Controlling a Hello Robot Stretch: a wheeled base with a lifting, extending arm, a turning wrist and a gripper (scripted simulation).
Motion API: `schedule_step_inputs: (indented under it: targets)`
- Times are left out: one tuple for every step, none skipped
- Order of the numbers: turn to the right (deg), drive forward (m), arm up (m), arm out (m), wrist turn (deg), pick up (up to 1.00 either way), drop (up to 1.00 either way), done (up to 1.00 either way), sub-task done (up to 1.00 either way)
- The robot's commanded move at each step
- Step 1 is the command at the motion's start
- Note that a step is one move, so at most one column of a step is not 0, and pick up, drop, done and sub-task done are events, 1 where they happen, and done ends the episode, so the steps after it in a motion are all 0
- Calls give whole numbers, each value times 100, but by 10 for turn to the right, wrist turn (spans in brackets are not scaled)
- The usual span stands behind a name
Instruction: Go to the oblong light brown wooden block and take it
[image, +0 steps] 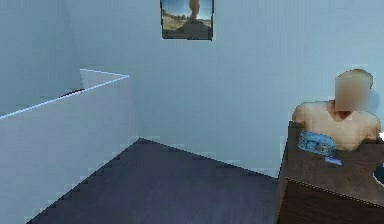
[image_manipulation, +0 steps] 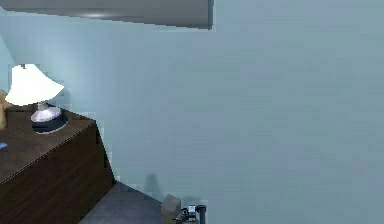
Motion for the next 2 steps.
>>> schedule_step_inputs:
  targets:
    - [0,0,0,0,450,0,0,0,0]
    - [0,0,0,0,450,0,0,0,0]
